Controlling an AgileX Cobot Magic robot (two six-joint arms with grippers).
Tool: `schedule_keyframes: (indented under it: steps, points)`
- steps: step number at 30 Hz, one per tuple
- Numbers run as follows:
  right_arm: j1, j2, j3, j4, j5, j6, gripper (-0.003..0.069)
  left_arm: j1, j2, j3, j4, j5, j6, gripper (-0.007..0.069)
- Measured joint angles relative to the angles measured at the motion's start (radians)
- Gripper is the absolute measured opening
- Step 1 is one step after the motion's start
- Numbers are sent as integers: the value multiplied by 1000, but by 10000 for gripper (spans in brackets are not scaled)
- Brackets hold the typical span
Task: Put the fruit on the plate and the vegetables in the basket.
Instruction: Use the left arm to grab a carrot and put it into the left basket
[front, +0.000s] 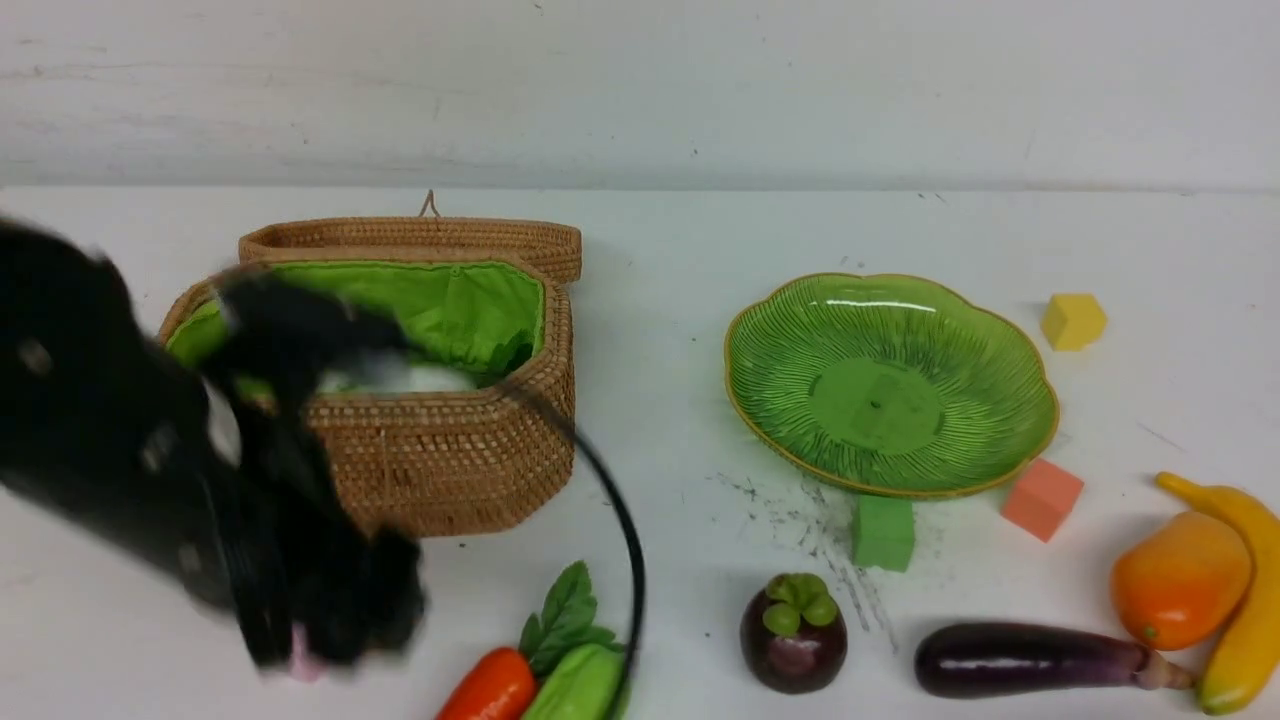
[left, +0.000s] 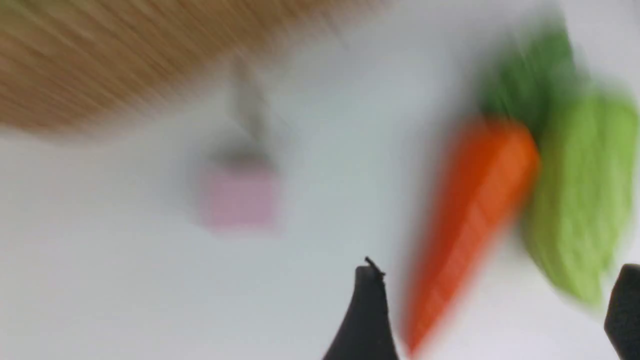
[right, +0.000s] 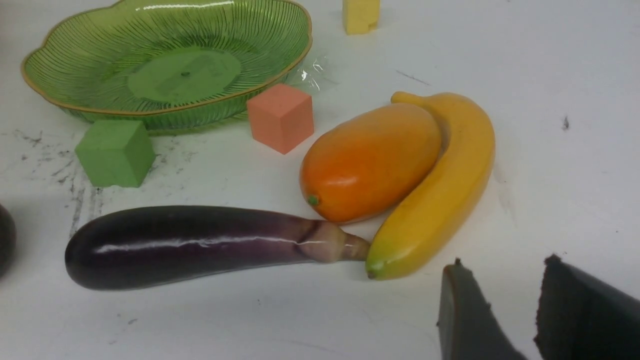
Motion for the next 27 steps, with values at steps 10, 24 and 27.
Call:
schedule_keyframes:
  steps: [10, 24, 27]
  points:
    - [0, 0, 0, 0, 0, 0, 242, -79, 159, 63, -36, -133, 44, 578]
    - [0, 0, 0, 0, 0, 0, 242, -79, 222, 73, 115, -174, 53, 578]
    - [0, 0, 0, 0, 0, 0, 242, -79, 222, 108, 120, -225, 53, 578]
